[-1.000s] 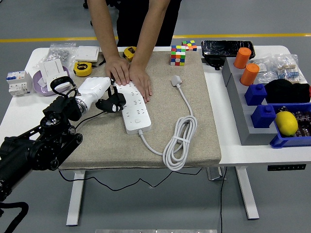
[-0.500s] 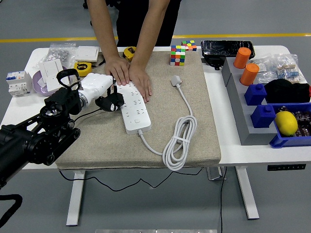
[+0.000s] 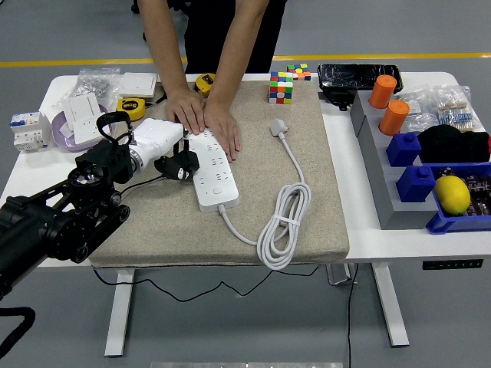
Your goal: Pick up the plug,place it near the board,insert it into the board,press the button
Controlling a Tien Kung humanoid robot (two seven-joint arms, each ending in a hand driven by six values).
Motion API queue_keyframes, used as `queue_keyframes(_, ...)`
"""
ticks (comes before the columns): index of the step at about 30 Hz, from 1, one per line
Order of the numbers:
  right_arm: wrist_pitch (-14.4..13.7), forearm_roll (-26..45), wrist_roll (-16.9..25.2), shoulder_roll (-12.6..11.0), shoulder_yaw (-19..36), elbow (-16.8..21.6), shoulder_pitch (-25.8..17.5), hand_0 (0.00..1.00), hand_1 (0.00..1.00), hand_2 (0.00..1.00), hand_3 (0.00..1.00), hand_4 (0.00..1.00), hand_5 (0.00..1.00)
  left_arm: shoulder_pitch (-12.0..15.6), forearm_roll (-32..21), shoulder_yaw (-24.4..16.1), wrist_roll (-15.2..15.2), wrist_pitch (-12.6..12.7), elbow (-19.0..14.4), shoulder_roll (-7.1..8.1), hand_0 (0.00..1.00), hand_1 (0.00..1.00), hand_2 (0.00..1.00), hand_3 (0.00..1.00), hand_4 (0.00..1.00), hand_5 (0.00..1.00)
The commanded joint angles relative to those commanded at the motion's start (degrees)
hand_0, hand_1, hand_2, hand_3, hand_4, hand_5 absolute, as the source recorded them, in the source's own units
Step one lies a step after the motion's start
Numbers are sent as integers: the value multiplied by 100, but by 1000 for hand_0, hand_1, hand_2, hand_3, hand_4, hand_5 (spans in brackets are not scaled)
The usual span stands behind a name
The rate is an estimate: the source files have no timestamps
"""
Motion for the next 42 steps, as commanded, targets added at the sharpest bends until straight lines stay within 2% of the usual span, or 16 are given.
queue_keyframes(23, 2, 5, 20, -7, 3, 0, 3, 620, 582, 614, 537, 883, 588, -60, 54, 125, -23, -69, 17, 58, 744, 686, 486, 447, 465, 2)
queue_keyframes(24, 4, 5, 23, -8, 9, 0, 4, 620, 582, 613, 537, 882, 588, -66, 53, 128, -24, -83, 15, 62, 768, 732, 559, 549, 582, 2)
queue_keyframes(29, 17, -7, 35, -16, 55, 0, 10, 620, 582, 613, 537, 882, 588, -87, 58, 125, -14, -143, 14, 71, 768, 732, 559, 549, 582, 2)
queue_keyframes(30, 20, -6, 39, -17, 62, 0, 12, 619, 582, 612, 536, 886, 589, -90, 57, 125, -13, -147, 15, 72, 809, 773, 644, 571, 831, 123)
queue_keyframes(35, 38, 22, 76, -20, 90, 0, 20, 619, 582, 612, 536, 886, 589, -103, 38, 133, -15, -165, 27, 77, 809, 773, 644, 571, 831, 123)
queue_keyframes(36, 40, 27, 86, -20, 92, 0, 18, 620, 582, 612, 535, 889, 590, -103, 31, 136, -19, -161, 24, 77, 819, 787, 697, 582, 860, 138)
queue_keyframes(41, 69, 21, 109, -19, 118, 0, 16, 620, 582, 612, 535, 889, 590, -101, 16, 145, -24, -147, 22, 72, 819, 787, 697, 582, 860, 138)
queue_keyframes(42, 73, 26, 113, -20, 119, 0, 16, 620, 582, 609, 535, 887, 590, -101, 14, 146, -24, -147, 21, 73, 823, 794, 723, 589, 884, 142)
